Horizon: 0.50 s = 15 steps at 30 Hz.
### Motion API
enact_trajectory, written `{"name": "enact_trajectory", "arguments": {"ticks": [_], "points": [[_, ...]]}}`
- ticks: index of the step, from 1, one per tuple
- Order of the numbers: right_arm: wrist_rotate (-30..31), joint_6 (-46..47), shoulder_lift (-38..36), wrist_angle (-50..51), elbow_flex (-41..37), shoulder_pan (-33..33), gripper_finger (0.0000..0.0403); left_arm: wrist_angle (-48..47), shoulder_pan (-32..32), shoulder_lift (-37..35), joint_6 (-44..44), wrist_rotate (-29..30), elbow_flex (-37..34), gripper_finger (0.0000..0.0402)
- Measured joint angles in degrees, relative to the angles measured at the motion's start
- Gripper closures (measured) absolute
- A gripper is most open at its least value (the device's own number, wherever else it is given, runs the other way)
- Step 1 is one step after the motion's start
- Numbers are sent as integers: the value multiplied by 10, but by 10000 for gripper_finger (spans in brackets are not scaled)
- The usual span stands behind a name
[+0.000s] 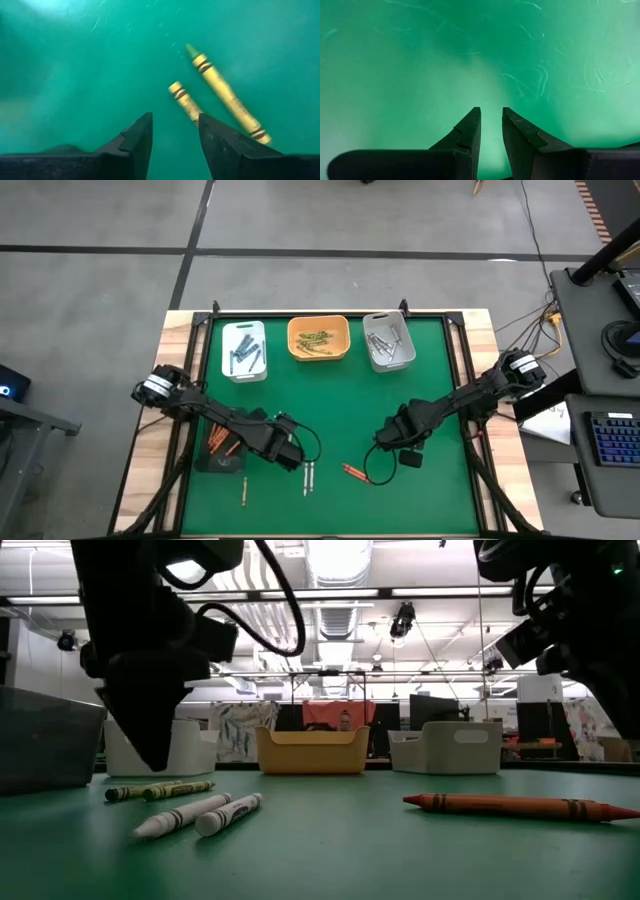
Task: Sort crayons
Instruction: Put the green crayon into the yellow bin
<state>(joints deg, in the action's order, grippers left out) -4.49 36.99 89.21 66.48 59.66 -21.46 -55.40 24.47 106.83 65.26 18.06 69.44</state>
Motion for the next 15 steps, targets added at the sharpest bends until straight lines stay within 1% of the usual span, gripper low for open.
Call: {"name": "enact_trajectory", "arguments": {"ticks": [5, 15], "points": [[0, 5, 0, -1, 0, 0, 335, 22, 1, 0, 0, 9, -2, 251], [0, 5, 0, -11, 0, 0, 335, 40, 3, 0, 12, 10, -15, 250]]}}
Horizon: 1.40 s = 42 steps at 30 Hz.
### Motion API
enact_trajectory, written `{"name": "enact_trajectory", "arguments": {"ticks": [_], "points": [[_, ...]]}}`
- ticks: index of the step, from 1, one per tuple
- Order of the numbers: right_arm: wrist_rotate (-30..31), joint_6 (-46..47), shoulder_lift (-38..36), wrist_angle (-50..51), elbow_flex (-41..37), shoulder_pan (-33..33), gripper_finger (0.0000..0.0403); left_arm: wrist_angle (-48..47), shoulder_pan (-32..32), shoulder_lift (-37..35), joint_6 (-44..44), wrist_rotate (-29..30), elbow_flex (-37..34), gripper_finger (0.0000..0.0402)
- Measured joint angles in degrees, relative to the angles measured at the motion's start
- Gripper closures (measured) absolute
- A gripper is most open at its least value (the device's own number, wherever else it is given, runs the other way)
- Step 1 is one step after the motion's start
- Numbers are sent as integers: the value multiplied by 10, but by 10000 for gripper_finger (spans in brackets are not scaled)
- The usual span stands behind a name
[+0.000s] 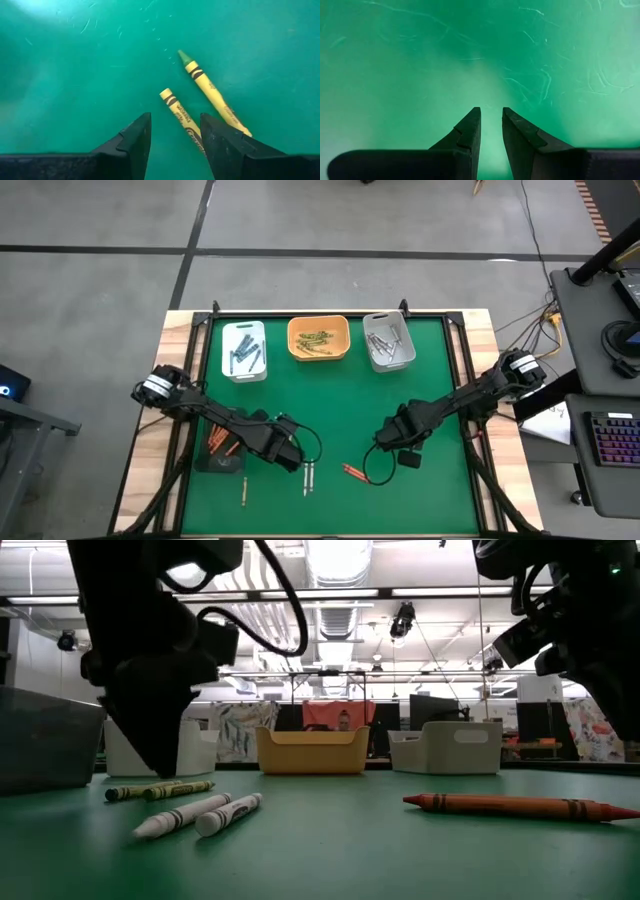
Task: Sort crayons
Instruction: Put the green crayon into the yellow bin
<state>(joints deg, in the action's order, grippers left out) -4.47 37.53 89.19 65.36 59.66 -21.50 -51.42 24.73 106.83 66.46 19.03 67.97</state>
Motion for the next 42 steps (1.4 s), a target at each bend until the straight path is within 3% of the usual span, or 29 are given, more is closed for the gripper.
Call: {"name": "enact_trajectory", "arguments": {"ticks": [10, 22, 28, 32, 36, 42], "points": [[0, 0, 0, -8, 0, 0, 335, 50, 0, -1, 0, 2, -43, 257], [14, 0, 0, -20, 0, 0, 335, 60, 0, -2, -13, 3, -51, 388], [34, -1, 0, -34, 0, -2, 335, 54, 0, -5, -27, 10, -48, 397], [71, -14, 0, -60, -3, -7, 335, 54, 0, -27, -72, 44, -27, 399], [76, -54, 0, -149, -14, -7, 335, 74, -1, -72, -142, 98, -9, 400], [76, -130, 0, -300, -30, -8, 335, 222, -2, -176, -318, 150, -19, 401]]}}
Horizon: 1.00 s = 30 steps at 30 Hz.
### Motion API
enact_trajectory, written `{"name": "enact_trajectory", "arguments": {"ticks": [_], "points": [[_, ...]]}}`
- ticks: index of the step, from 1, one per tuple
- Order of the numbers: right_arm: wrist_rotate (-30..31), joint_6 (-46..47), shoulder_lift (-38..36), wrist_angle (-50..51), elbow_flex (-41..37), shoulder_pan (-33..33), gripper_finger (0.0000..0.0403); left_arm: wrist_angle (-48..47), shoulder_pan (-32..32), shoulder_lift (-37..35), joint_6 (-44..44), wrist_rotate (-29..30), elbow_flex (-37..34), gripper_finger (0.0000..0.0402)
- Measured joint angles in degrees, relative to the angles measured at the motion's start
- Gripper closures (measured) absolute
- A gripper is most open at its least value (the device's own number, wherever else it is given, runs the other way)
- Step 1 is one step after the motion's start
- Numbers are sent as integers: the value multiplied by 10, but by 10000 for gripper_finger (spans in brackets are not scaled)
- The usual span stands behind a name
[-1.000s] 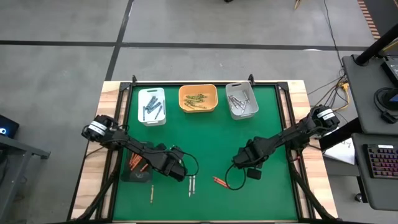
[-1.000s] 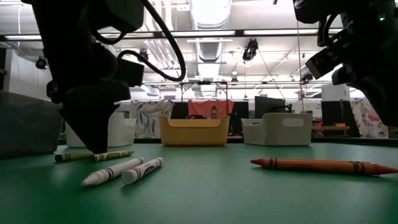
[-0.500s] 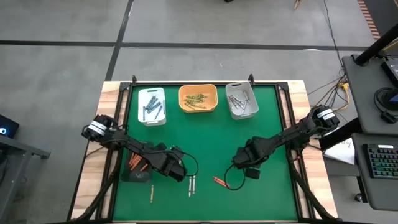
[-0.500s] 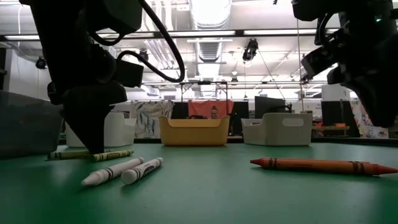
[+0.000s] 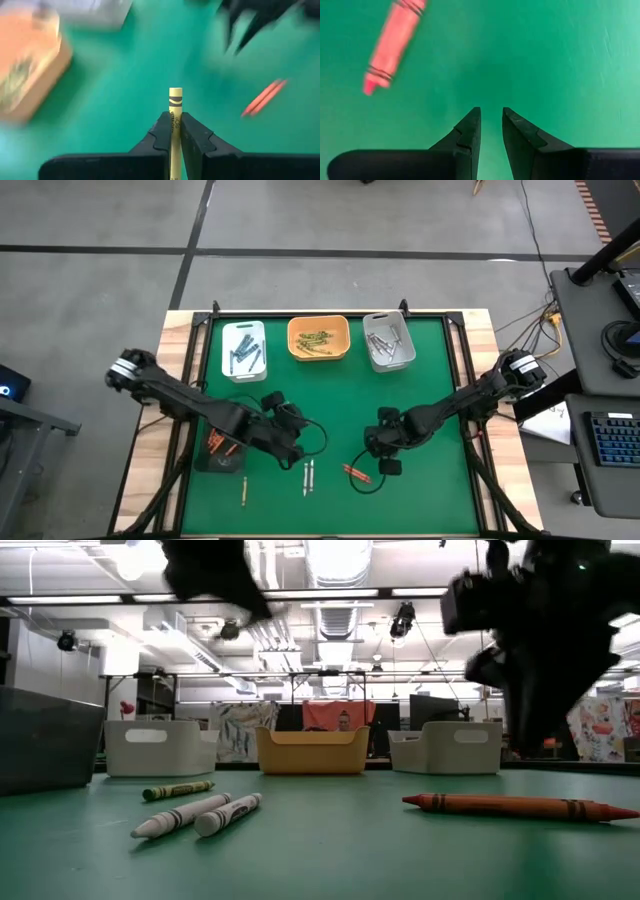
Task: Sort crayons
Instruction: Put the green crayon into the yellow bin
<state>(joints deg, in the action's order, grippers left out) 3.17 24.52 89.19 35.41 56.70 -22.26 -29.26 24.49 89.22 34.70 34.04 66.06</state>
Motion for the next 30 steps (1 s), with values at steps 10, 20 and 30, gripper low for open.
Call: {"name": "enact_trajectory", "arguments": {"ticks": [10, 20, 30], "points": [[26, -110, -20, -139, -4, 0, 335, 325, 0, -118, -301, -14, -101, 401], [111, -155, -161, -168, -5, 0, 335, 737, -9, -128, -405, -50, -269, 401], [146, -353, -194, -603, -120, 17, 335, 935, -50, -62, -437, -139, -311, 402]]}}
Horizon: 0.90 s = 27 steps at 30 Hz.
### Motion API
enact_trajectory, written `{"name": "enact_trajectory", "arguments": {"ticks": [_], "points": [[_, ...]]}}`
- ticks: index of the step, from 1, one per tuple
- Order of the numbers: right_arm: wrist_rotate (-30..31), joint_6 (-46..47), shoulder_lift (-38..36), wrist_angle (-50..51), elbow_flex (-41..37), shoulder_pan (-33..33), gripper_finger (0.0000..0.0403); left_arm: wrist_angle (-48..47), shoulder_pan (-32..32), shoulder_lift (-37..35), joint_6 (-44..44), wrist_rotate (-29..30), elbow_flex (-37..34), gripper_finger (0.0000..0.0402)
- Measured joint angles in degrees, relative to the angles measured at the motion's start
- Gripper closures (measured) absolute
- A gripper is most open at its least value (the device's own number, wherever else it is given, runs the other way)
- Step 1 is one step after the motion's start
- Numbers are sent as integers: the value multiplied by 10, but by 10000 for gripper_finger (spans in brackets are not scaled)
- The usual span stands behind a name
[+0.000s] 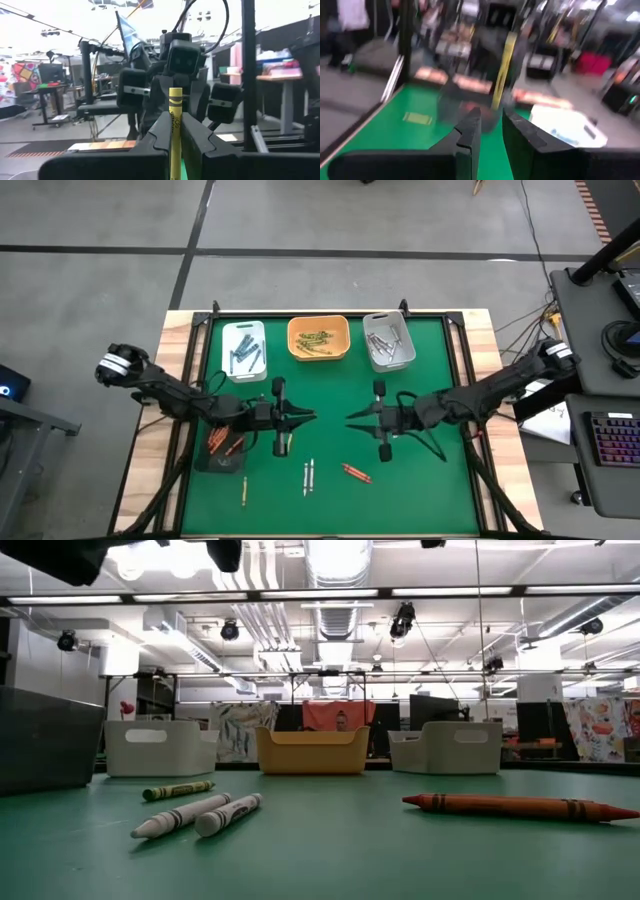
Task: Sort crayons
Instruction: Put the green crayon into the yellow bin
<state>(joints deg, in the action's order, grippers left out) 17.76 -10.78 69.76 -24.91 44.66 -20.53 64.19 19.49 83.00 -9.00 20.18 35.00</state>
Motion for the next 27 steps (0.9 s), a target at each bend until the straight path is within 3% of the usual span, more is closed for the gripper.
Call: {"name": "enact_trajectory", "arguments": {"ticks": [3, 6, 12, 20, 27], "points": [[0, -23, 34, -113, -20, 16, 335, 2, -10, 17, -4, -1, 12, 402], [-2, -13, 64, -157, -21, 34, 335, 1, -16, 25, -11, -2, 21, 402], [-90, 71, 83, -160, -9, 76, 319, 2, -25, 24, -11, -2, 28, 402], [-92, 82, 87, -163, -2, 98, 262, 4, -35, 24, -11, -2, 28, 402], [-92, 63, 123, -159, 20, 105, 246, 43, -46, 43, -7, -2, 40, 402]]}}
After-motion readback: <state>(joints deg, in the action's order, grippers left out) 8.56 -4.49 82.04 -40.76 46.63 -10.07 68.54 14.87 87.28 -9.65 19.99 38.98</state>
